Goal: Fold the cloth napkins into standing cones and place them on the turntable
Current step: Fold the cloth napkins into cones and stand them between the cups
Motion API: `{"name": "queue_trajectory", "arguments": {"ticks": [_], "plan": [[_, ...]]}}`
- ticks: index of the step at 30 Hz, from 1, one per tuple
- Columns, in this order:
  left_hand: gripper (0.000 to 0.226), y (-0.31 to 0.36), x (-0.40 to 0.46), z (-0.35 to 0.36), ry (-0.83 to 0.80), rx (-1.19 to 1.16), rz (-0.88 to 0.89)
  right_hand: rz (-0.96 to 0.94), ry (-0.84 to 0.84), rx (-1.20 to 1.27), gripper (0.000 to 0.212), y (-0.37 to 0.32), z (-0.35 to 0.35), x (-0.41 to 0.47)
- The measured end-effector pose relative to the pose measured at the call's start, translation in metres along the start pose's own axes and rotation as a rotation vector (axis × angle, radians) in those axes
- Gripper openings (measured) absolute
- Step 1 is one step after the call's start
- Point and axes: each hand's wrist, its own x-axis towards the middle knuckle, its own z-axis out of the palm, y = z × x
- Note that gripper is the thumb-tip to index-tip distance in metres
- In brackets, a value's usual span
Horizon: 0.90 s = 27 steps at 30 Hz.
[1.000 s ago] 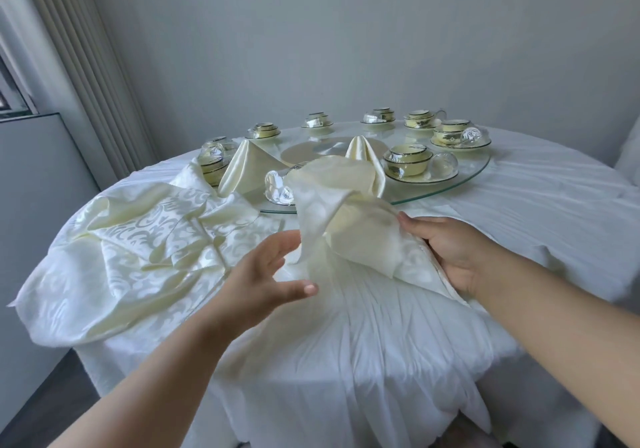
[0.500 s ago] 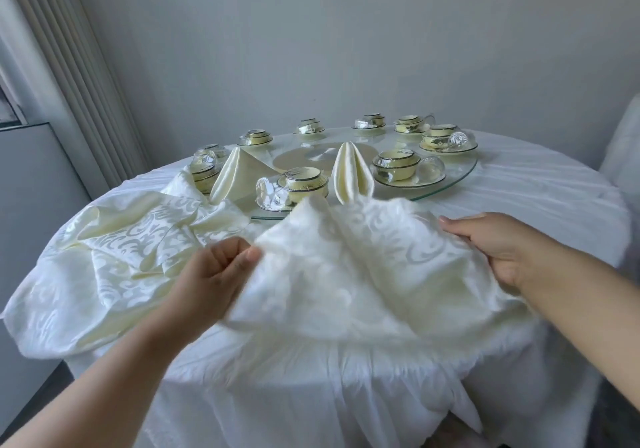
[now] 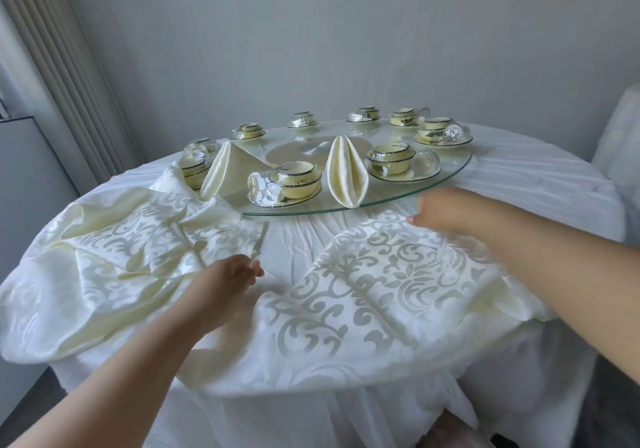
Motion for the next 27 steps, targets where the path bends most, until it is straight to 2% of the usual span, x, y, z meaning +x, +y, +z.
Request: {"name": "queue_trajectory", "arguments": {"ticks": [2, 5, 8, 11, 14, 17, 21, 23, 25, 27], "plan": [[0.028, -0.009, 0.005, 0.009, 0.057, 0.167, -0.001, 0.050, 0.030, 0.062, 0.047, -0.005, 0.017, 0.018], [0.030, -0.015, 0.010, 0.014, 0.127, 0.112, -0.008, 0.163, 0.091, 0.168, 0.070, -0.007, 0.041, 0.028], [0.036, -0.013, 0.005, 0.017, 0.174, 0.187, 0.016, 0.162, 0.250, 0.173, 0.063, -0.004, 0.060, 0.028], [0.046, -0.012, -0.007, 0.024, 0.223, 0.386, 0.111, 0.133, 0.249, 0.193, 0.051, 0.003, 0.067, 0.028], [0.054, -0.008, -0.013, 0.024, 0.185, 0.490, 0.157, 0.098, 0.228, 0.182, 0.039, 0.005, 0.067, 0.028], [0.059, -0.011, -0.013, 0.019, 0.109, 0.422, 0.150, 0.105, 0.249, 0.155, 0.036, 0.005, 0.064, 0.028], [0.056, -0.016, -0.017, 0.008, 0.023, 0.060, 0.038, 0.140, 0.255, 0.077, 0.039, 0.019, 0.059, 0.025], [0.057, -0.015, -0.019, 0.006, 0.007, -0.039, 0.013, 0.143, 0.260, -0.046, 0.042, 0.022, 0.050, 0.020], [0.053, -0.014, -0.020, 0.009, 0.027, 0.023, 0.053, 0.097, 0.302, -0.173, 0.049, 0.013, 0.038, 0.012], [0.046, -0.015, -0.021, 0.014, 0.057, 0.215, 0.141, -0.075, 0.371, -0.183, 0.048, -0.009, 0.025, -0.002]]}}
